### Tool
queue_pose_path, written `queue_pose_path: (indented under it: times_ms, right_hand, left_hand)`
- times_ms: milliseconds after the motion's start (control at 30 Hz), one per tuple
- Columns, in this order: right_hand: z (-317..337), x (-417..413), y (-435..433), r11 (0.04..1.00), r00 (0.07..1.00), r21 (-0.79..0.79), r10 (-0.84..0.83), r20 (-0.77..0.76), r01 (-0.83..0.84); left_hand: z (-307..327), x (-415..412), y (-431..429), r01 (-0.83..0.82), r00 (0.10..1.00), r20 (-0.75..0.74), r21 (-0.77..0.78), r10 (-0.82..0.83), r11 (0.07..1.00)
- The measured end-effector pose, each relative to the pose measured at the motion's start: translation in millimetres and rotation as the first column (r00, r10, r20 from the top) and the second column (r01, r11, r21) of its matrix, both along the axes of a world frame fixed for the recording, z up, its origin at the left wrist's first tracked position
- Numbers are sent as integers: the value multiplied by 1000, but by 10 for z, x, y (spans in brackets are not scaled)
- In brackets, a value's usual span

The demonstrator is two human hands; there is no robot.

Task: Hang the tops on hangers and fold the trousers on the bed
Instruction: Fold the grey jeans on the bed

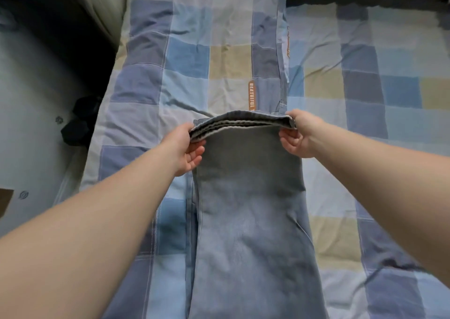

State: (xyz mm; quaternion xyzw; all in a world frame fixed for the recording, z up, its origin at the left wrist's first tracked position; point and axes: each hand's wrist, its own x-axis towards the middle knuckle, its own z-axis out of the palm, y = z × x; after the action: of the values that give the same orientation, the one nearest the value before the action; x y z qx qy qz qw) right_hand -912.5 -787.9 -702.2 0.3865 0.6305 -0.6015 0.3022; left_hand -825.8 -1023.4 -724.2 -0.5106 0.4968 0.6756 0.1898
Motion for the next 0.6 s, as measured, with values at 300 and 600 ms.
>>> queue_pose_path:
  times_ms: [300,600]
  right_hand:
    - [-638,263,199,955,971,-202,232,56,-217]
    - [-656,1628,813,956,958,131,273,-84,-261]
  left_hand:
    - [-486,167,285,124,989,-79,-37,-127,992]
    - [-544,1555,907,324,903,-92,-495,-419,807]
